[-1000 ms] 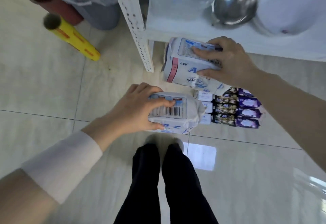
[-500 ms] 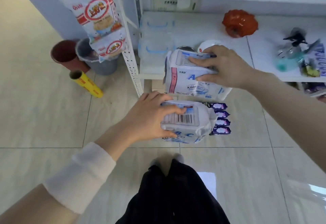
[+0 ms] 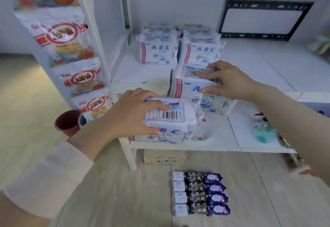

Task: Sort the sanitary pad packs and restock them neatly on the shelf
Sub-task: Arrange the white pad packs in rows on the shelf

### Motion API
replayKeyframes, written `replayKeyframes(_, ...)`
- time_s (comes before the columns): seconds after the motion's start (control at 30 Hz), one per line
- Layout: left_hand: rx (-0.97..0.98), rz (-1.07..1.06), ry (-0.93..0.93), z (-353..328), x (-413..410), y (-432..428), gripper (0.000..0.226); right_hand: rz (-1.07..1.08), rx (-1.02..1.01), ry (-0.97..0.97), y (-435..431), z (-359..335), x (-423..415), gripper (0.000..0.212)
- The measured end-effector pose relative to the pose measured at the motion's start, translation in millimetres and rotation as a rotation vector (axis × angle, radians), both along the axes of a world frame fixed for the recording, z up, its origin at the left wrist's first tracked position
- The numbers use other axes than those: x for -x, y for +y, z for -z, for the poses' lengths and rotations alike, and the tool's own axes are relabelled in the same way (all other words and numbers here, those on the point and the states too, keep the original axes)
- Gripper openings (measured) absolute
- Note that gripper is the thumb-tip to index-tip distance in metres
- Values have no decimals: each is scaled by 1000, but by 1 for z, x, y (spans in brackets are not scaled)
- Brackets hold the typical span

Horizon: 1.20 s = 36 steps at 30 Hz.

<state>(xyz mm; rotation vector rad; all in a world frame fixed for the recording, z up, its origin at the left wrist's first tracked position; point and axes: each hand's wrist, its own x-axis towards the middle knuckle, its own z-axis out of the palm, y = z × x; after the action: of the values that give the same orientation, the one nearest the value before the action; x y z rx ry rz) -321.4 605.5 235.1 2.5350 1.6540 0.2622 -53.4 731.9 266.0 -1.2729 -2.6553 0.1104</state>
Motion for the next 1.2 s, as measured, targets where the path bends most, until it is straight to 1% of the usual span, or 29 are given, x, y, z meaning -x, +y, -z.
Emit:
replayKeyframes(0.13, 23, -8, -5, -30, -10, 48, 66, 1, -24, -35, 48, -24, -31, 60)
replayKeyframes(0.23, -14, -37, -9, -41, -6, 82, 76, 1, -4, -43, 83, -33, -49, 59)
replayKeyframes(0.3, -25, -72, -15, -44, 0, 102, 77, -7, 20, -45, 102, -33, -55, 58)
replayKeyframes(0.57, 7, -118, -22, -36, 21, 182, 74, -106, 138, 55, 150, -7, -49, 61)
replayKeyframes(0.73, 9, -90, -30, -20, 34, 221, 70, -93, 174, 87, 173, 3, -42, 62)
replayKeyframes(0.93, 39, -94, -51, -9, 49, 246, 71, -126, 138, 127, 196, 20, -41, 69)
replayKeyframes(1.03, 9, -133, -59, -4, 53, 248, 71, -153, 107, 139, 204, 29, -42, 72)
replayKeyframes(1.2, -37, -90, -87, 1, 57, 253, 68, -268, 7, 161, 210, 35, -33, 67)
